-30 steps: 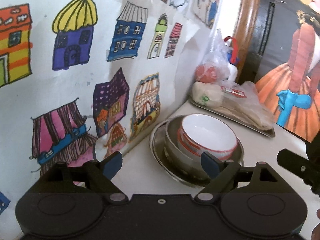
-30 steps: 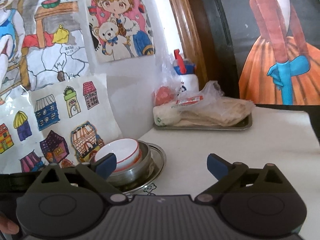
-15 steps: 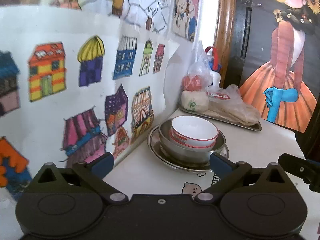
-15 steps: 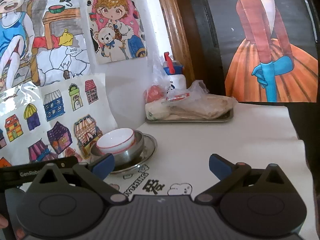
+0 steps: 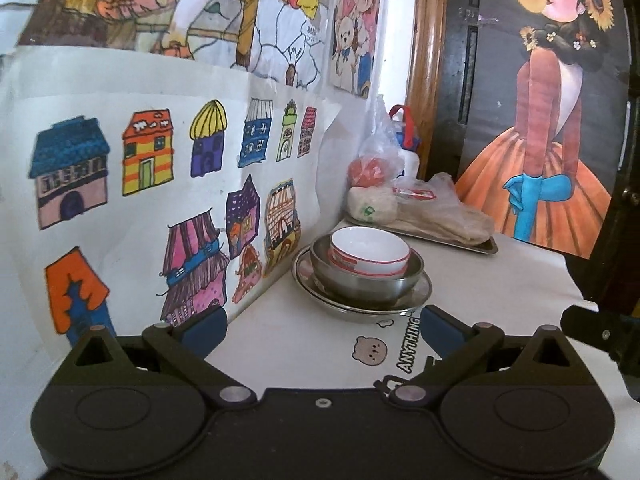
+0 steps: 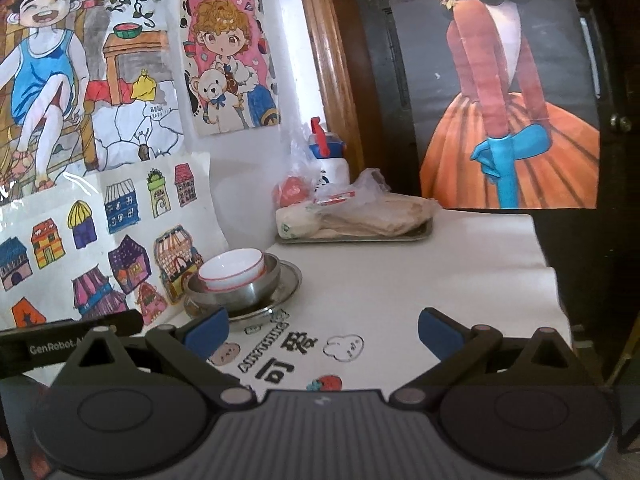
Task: Organize plates and bowls
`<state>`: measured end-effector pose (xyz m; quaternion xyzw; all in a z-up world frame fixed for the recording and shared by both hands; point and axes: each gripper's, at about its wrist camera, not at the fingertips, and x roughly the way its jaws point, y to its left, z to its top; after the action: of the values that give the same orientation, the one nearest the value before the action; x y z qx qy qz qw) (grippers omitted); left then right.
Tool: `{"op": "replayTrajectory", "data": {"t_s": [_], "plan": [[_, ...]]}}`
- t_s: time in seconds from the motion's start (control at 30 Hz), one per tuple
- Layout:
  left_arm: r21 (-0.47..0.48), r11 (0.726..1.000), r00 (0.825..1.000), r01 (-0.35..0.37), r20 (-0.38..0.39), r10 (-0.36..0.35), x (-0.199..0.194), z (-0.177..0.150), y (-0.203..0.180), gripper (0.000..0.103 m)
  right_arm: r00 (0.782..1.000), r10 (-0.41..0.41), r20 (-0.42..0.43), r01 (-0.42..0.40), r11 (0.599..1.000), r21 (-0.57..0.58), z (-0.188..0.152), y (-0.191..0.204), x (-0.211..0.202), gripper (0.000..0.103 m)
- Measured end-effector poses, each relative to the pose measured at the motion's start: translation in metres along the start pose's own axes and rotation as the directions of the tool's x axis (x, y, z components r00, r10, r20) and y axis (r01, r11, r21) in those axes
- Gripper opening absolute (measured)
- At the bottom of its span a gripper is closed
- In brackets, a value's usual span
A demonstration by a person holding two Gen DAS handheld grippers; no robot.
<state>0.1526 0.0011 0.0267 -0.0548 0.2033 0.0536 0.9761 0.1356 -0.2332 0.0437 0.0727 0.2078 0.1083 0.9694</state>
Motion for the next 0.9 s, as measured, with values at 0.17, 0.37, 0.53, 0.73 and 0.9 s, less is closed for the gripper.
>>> {"op": "replayTrajectory", "data": {"t_s": [0.17, 0.37, 0.53, 0.73, 0.9], "plan": [[0.037, 0.999, 0.999, 0.001, 0.035, -0.003, -0.019, -0.009, -0.001, 0.102, 1.0, -0.017, 0.011, 0.017, 1.0, 0.024, -0.012, 0.004, -0.02, 0.103], [0.071, 0.997, 0.996, 0.016, 0.086, -0.022, -0.041, -0.024, 0.0, 0.102, 0.998, -0.052, 0.027, 0.05, 0.997, 0.053, -0.027, 0.006, -0.039, 0.103], [0.06, 0.998, 0.993, 0.022, 0.115, -0.029, -0.055, -0.036, 0.004, 0.102, 0.997, -0.075, 0.033, 0.072, 0.994, 0.076, -0.041, 0.008, -0.052, 0.103], [0.064, 0.998, 0.991, 0.018, 0.133, -0.026, -0.067, -0.05, 0.009, 0.102, 0.994, -0.101, 0.043, 0.098, 0.993, 0.061, -0.055, 0.014, -0.064, 0.103], [0.057, 0.998, 0.992, 0.007, 0.122, -0.014, -0.069, -0.059, 0.013, 0.102, 0.992, -0.116, 0.053, 0.113, 0.992, 0.055, -0.063, 0.018, -0.07, 0.103]]}}
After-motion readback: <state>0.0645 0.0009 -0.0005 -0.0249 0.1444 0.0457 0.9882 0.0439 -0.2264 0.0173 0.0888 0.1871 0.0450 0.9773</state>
